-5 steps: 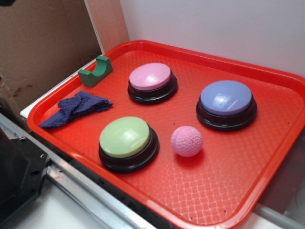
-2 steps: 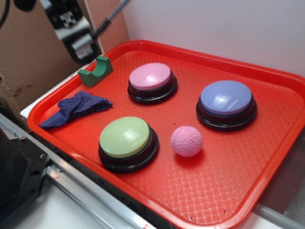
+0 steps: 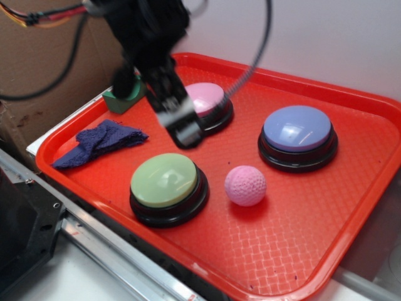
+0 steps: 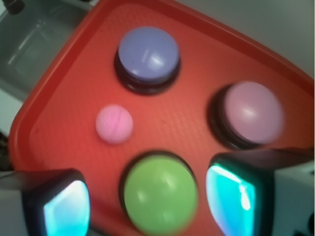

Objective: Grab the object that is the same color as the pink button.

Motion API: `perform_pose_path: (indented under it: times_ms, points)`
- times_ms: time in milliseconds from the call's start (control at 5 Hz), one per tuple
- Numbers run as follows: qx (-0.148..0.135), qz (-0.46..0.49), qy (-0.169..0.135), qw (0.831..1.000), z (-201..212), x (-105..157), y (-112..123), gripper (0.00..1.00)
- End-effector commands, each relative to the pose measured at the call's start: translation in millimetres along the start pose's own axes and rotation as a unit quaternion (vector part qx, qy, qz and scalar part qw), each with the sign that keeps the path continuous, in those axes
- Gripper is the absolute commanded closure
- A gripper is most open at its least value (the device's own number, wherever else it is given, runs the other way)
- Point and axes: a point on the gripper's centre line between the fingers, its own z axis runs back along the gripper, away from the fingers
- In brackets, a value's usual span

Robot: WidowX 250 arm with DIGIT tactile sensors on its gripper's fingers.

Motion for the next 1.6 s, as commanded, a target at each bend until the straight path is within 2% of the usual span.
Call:
perform_pose_path:
  times_ms: [0, 400, 600, 800, 1000, 1200, 1400]
  points:
    - [-0.027, -0.042, -0.01, 0.999, -55, 22, -26, 0.0]
    - [-0.027, -0.044, 0.029, 0.998, -92, 19, -23, 0.0]
    - [-0.013, -0.046, 0.062, 0.997, -93, 23, -17, 1.0]
    - [-0.012, -0.018, 0.074, 0.997, -77, 25, -12, 1.0]
    - [-0.022, 0.054, 0.098, 0.993, -36, 30, 4, 1.0]
    - [-0.04, 0.167, 0.095, 0.981, 13, 32, 33, 1.0]
    - [-0.026, 0.214, 0.087, 0.973, 48, 31, 54, 1.0]
